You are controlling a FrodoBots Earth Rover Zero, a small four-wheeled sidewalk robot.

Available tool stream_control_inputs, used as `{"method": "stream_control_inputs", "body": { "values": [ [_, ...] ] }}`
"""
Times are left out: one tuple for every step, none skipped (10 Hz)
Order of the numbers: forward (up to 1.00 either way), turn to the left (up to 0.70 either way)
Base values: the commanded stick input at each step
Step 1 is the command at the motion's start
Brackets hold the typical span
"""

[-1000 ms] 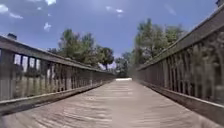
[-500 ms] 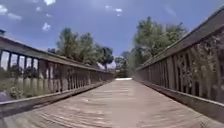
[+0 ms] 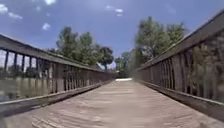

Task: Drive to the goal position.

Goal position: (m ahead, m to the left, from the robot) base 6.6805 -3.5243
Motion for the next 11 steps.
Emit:
{"method": "stream_control_inputs", "body": {
  "values": [
    [0.45, 0.00],
    [0.45, 0.11],
    [0.45, 0.27],
    [0.45, 0.22],
    [0.45, 0.05],
    [0.45, 0.00],
    [0.45, 0.00],
    [0.45, 0.00],
    [0.45, -0.06],
    [0.45, -0.25],
    [0.45, -0.27]
  ]
}}
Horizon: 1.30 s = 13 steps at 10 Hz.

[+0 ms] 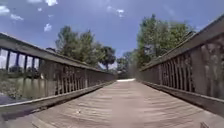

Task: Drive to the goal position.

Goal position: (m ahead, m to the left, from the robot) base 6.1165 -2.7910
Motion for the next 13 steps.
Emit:
{"method": "stream_control_inputs", "body": {
  "values": [
    [0.45, -0.27],
    [0.45, -0.08],
    [0.45, 0.00],
    [0.45, 0.00],
    [0.45, 0.00],
    [0.45, 0.00],
    [0.45, 0.00],
    [0.45, 0.00],
    [0.45, 0.00],
    [0.45, 0.00],
    [0.45, 0.00],
    [0.45, 0.00],
    [0.45, 0.00]
  ]
}}
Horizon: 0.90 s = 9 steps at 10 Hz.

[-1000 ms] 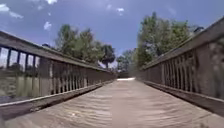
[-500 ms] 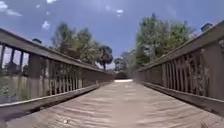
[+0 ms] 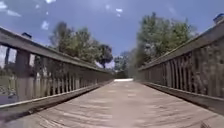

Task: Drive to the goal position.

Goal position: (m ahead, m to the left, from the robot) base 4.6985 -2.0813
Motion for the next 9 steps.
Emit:
{"method": "stream_control_inputs", "body": {
  "values": [
    [0.45, 0.00],
    [0.45, 0.00],
    [0.45, 0.00],
    [0.45, 0.00],
    [0.45, 0.00],
    [0.45, 0.00],
    [0.45, 0.00],
    [0.45, 0.00],
    [0.45, 0.00]
  ]
}}
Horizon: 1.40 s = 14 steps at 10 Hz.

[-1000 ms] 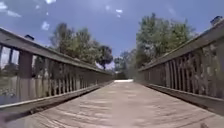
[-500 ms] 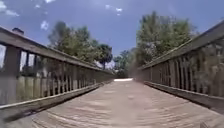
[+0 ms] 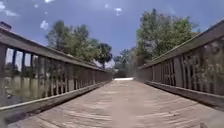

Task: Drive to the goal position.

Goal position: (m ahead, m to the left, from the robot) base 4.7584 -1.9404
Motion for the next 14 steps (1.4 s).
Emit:
{"method": "stream_control_inputs", "body": {
  "values": [
    [0.45, 0.00],
    [0.45, 0.00],
    [0.45, 0.00],
    [0.45, -0.08],
    [0.45, -0.27],
    [0.45, -0.27],
    [0.45, -0.27],
    [0.45, -0.10],
    [0.45, 0.00],
    [0.45, 0.00],
    [0.45, 0.00],
    [0.45, 0.00],
    [0.45, 0.00],
    [0.45, 0.00]
  ]
}}
